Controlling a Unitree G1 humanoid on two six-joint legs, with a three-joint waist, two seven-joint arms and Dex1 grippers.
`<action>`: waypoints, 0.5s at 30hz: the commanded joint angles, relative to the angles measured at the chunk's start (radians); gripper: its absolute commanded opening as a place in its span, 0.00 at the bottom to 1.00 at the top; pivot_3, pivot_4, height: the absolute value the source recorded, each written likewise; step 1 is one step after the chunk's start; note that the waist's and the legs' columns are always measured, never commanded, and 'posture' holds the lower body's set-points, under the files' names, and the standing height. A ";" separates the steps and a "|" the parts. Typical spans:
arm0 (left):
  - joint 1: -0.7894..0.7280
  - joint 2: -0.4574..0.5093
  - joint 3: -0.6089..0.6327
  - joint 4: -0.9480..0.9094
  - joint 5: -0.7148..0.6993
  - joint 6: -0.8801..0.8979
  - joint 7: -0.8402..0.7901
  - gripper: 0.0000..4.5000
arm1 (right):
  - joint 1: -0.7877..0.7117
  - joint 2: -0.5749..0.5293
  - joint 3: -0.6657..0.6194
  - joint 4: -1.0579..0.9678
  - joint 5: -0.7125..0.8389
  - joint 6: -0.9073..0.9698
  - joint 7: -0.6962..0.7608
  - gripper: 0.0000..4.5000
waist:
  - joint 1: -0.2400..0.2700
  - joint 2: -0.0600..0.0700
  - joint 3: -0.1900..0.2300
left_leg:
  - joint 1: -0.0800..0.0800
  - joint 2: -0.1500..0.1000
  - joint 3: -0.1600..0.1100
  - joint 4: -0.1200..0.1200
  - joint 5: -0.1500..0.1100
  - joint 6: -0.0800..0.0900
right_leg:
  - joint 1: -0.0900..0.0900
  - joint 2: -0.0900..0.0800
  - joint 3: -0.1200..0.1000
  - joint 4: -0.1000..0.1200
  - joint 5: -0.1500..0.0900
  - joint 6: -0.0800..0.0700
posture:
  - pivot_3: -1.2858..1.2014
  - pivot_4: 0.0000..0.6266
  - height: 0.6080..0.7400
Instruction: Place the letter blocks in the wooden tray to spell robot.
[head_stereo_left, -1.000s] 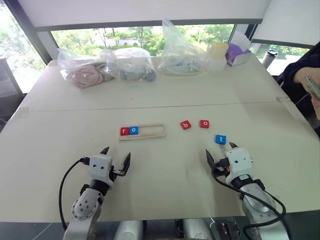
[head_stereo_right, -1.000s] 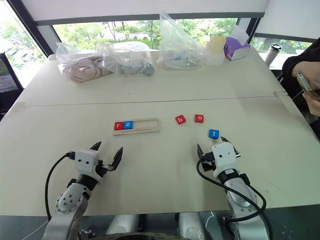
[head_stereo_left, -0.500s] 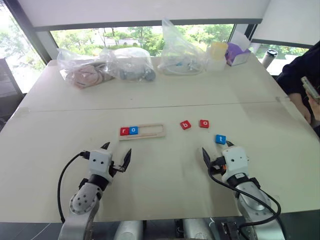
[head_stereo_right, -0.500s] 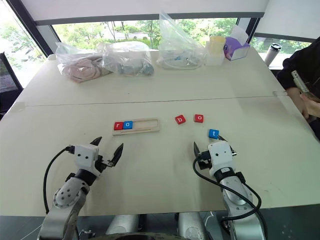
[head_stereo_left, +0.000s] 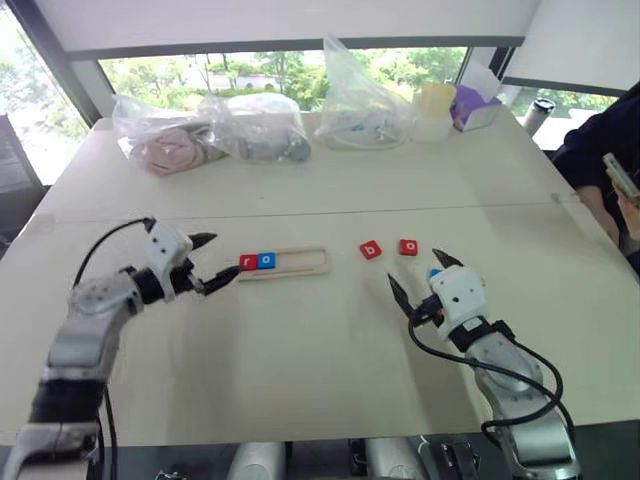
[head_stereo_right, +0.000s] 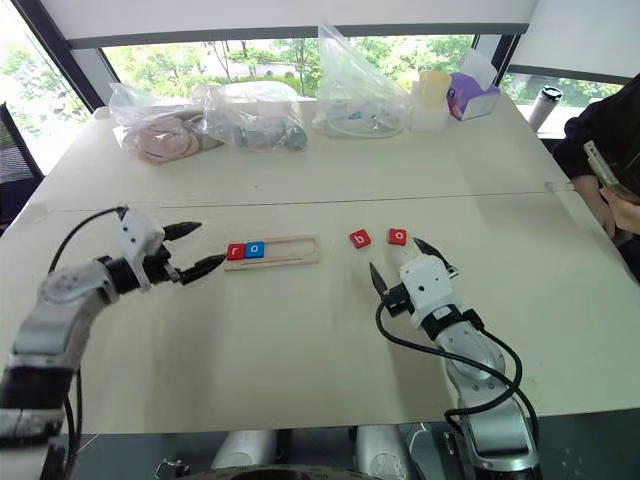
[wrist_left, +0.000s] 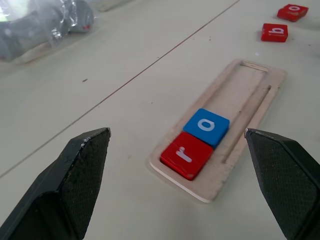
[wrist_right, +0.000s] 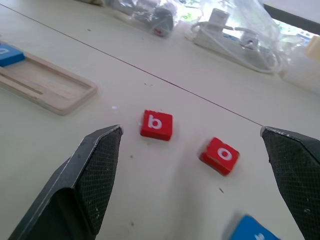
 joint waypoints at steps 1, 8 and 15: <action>-0.163 0.029 -0.064 0.206 0.016 -0.038 -0.246 1.00 | -0.028 0.005 0.023 -0.036 0.016 0.008 0.014 0.99 | -0.002 -0.001 0.000 | 0.000 0.000 0.000 0.000 0.000 0.000 | 0.000 0.000 0.000 0.000 0.000 0.000 | 0.52 0.24 1.00; -0.416 -0.045 -0.165 0.627 0.142 -0.242 -0.459 1.00 | -0.043 0.005 0.027 -0.049 0.009 0.023 0.001 0.99 | -0.021 -0.001 0.001 | -0.001 -0.001 0.001 0.000 0.000 0.000 | 0.000 0.000 0.000 0.000 0.002 0.004 | 0.52 0.24 1.00; -0.527 -0.081 -0.182 0.853 0.236 -0.375 -0.468 1.00 | -0.030 0.009 0.035 -0.076 0.002 0.040 -0.012 0.99 | -0.022 -0.004 0.002 | 0.000 0.000 0.000 0.000 0.000 0.000 | -0.002 0.001 0.001 0.004 0.002 0.005 | 0.52 0.24 1.00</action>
